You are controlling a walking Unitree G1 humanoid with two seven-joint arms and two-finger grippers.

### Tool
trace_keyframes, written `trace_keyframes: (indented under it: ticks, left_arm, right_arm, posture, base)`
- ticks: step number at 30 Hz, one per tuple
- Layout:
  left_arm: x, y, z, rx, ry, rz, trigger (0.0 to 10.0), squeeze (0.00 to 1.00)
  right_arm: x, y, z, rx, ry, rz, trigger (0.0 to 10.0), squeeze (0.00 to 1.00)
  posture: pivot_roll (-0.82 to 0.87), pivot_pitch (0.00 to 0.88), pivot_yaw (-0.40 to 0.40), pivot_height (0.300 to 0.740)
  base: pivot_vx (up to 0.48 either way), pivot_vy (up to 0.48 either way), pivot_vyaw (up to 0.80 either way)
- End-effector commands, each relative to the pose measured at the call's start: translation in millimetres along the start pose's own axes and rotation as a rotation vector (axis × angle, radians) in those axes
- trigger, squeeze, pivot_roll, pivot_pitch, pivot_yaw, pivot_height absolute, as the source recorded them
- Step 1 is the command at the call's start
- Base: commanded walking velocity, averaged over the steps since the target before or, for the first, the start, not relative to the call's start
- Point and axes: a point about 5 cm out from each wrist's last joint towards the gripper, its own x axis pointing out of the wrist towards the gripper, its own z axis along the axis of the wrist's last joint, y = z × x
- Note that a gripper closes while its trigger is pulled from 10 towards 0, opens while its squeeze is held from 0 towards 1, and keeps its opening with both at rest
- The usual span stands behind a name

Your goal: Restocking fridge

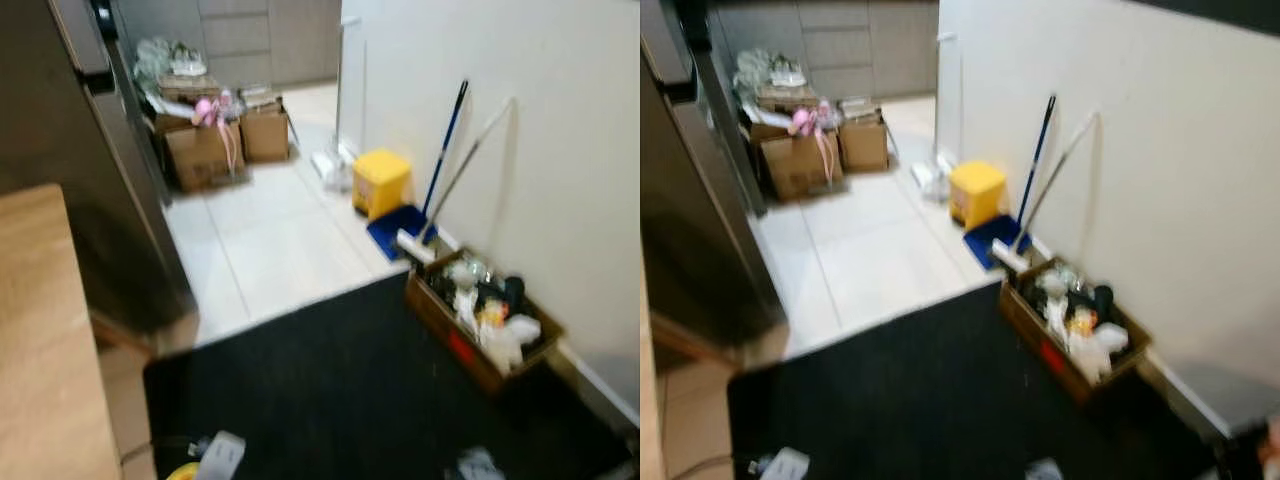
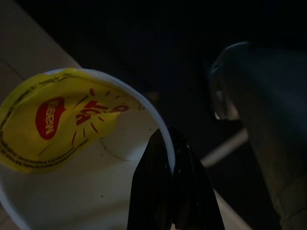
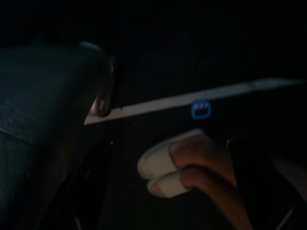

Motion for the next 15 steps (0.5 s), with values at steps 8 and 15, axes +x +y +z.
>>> trace_keyframes:
  ticks: [8, 15]
  left_arm:
    - [2.2, -16.4, -4.0, -0.004, 0.016, -0.068, 10.0, 0.0]
    - [2.2, -16.5, -3.9, -0.007, 0.015, -0.07, 10.0, 0.0]
  right_arm:
    - [0.8, 4.0, 5.7, -0.005, -0.016, 0.006, 10.0, 0.0]
    - [0.8, 3.8, 5.7, -0.002, -0.015, 0.006, 10.0, 0.0]
  posture:
    - [0.02, 0.0, -0.067, 0.74]
    - [0.02, 0.0, -0.068, 0.74]
  base:
    - [0.328, 0.0, 0.0]
    - [0.336, 0.0, 0.0]
